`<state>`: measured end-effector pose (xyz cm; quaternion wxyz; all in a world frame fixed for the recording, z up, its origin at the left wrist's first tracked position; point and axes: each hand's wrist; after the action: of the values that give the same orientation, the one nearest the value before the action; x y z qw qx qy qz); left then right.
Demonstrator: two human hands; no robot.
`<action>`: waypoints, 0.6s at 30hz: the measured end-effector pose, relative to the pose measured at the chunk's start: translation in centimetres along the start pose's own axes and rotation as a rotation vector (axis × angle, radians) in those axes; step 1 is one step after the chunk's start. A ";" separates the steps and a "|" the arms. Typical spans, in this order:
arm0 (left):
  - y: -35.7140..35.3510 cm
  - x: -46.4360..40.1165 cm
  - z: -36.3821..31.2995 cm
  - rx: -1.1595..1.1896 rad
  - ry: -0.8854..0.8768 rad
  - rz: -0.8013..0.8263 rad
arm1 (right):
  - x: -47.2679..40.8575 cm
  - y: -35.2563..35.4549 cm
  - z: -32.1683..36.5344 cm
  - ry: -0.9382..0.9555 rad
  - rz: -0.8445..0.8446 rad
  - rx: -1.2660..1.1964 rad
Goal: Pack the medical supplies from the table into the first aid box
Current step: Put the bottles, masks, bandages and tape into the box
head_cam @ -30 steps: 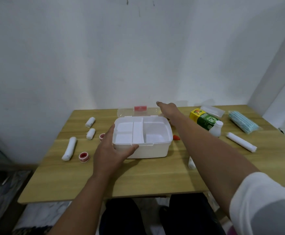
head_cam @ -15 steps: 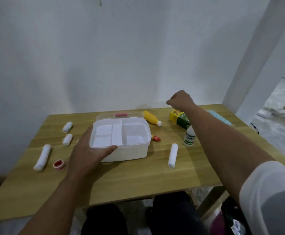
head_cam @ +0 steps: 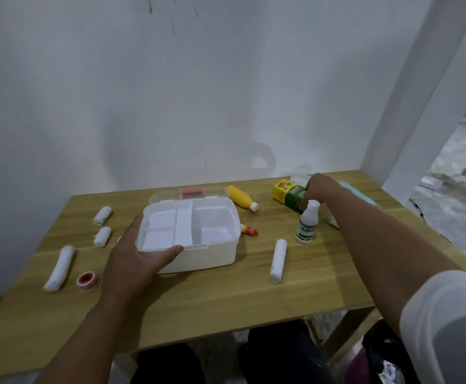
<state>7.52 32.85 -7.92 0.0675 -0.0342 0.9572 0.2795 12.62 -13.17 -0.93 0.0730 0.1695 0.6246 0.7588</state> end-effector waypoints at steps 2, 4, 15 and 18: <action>0.1 0.1 -0.1 0.006 -0.003 0.008 | 0.7 1.4 0.4 0.006 -0.017 -0.017; 0.2 0.1 -0.2 0.015 -0.006 0.018 | 1.4 3.3 1.0 0.032 -0.037 -0.051; 0.7 0.3 -1.0 0.034 0.017 0.041 | 5.6 9.2 10.0 0.459 0.092 -0.149; 0.8 0.3 -1.0 0.041 0.031 0.043 | 6.9 8.6 13.0 0.559 0.193 -0.048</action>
<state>7.05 32.94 -6.68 0.0472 -0.0166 0.9642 0.2604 11.58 -0.77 10.67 -0.1706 0.0109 0.5835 0.7939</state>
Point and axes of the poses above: each hand's wrist, its own x-axis away from the middle knuckle, its own y-axis out of the back of the hand, z = x × y, and after that the axes turned 13 degrees about y, right-handed
